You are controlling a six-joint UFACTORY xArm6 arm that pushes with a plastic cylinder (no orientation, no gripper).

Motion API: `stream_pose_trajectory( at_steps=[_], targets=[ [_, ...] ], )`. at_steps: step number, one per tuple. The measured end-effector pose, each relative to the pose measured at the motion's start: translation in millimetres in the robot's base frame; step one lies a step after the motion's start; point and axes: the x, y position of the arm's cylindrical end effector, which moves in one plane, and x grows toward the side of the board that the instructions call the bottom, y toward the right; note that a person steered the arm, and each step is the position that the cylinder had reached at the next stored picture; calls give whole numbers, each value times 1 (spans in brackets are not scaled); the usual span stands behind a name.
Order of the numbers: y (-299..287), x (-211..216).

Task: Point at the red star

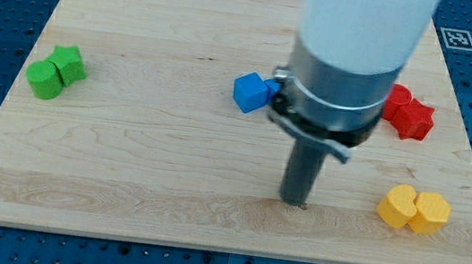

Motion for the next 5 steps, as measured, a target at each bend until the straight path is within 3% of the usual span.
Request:
stream_pose_trajectory(
  at_steps=[3,5],
  targets=[
    [59,-47],
    [97,-45]
  ],
)
